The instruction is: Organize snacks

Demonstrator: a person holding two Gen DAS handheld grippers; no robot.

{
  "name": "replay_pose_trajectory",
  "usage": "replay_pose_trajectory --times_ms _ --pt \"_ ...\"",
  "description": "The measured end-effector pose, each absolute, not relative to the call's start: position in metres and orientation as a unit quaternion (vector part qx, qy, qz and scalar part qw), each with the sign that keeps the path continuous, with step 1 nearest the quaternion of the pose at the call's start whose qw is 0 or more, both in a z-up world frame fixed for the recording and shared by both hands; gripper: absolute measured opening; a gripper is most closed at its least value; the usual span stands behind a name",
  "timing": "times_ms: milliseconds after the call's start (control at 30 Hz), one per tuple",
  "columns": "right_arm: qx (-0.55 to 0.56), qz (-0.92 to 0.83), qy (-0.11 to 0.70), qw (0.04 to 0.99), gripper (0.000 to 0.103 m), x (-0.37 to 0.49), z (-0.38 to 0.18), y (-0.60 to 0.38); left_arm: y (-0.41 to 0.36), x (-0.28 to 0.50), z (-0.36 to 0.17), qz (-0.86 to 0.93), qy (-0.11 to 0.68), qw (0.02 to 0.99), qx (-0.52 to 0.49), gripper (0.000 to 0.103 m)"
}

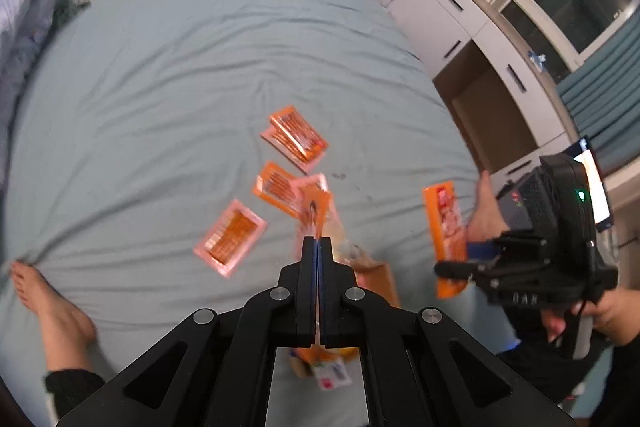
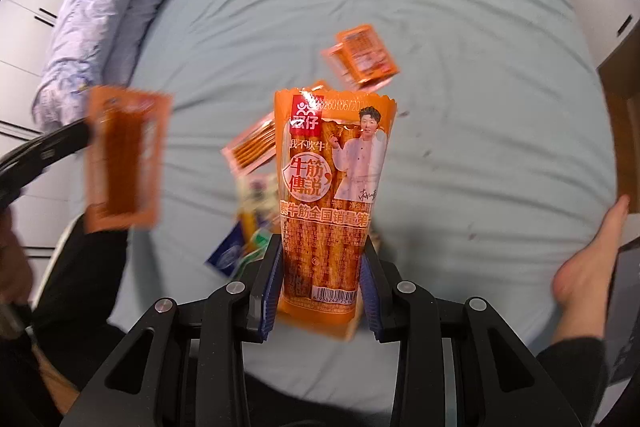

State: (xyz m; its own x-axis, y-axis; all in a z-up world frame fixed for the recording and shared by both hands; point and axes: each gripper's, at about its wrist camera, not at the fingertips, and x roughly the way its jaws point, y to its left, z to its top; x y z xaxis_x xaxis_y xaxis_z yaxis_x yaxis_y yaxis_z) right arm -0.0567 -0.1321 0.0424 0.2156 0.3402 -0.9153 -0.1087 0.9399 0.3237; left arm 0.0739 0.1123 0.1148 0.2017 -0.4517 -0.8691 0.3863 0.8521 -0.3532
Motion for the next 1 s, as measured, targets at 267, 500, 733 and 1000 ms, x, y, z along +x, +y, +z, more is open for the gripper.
replay_pose_trajectory --times_ms 267,500,733,1000 --pt "0.062 0.158 0.638 0.751 0.033 -0.051 0.019 -0.124 0.071 0.049 0.055 -0.316 0.637 0.703 -0.011 0.0" --pt "0.067 0.143 0.661 0.734 0.033 -0.035 0.0 -0.134 0.049 0.049 0.008 -0.269 0.661 0.694 0.096 0.052" --pt "0.08 0.153 0.691 0.702 0.035 -0.034 -0.019 -0.125 0.087 0.111 0.015 -0.17 0.618 0.761 0.101 0.072" --pt "0.091 0.182 0.715 0.669 0.072 -0.035 -0.041 -0.105 0.113 0.169 -0.03 -0.102 0.623 0.767 0.117 0.076"
